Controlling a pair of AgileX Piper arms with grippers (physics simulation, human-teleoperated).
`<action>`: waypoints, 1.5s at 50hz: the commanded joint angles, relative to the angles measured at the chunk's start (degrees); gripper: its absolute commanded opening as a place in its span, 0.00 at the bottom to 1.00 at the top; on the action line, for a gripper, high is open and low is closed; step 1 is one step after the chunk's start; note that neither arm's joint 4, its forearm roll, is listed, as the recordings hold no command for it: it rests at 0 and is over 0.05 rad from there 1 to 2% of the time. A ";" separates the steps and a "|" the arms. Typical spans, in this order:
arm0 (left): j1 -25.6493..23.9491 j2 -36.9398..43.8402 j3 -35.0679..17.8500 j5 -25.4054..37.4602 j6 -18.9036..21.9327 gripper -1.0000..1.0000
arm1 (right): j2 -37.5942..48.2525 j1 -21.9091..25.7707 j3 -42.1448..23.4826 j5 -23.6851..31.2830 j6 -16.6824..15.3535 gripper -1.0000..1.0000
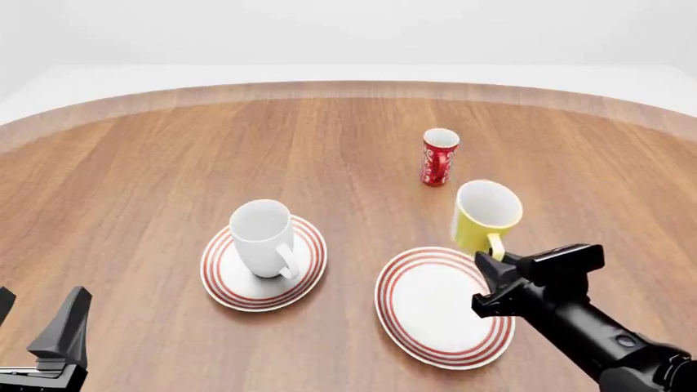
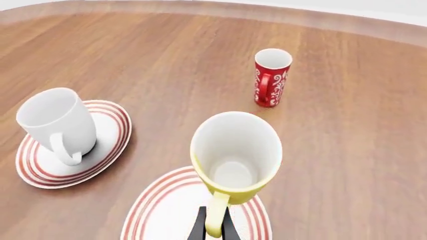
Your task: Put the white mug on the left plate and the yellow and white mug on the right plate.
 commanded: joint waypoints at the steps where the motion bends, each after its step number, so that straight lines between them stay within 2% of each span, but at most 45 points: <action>1: 0.00 0.00 0.00 0.00 0.00 1.00 | 0.11 1.45 0.17 0.29 0.47 0.00; 10: 0.00 0.00 0.00 0.00 0.00 1.00 | 3.41 2.57 0.13 -1.33 0.89 0.00; 32: 0.00 0.00 0.00 0.00 0.00 1.00 | 6.71 4.59 -0.25 -1.43 1.60 0.00; 64: 0.00 0.00 0.00 0.00 0.00 1.00 | 12.94 4.88 1.01 -6.03 3.20 0.00; 75: 0.00 0.00 0.00 0.00 0.00 1.00 | 12.90 4.95 0.89 -5.19 3.41 0.00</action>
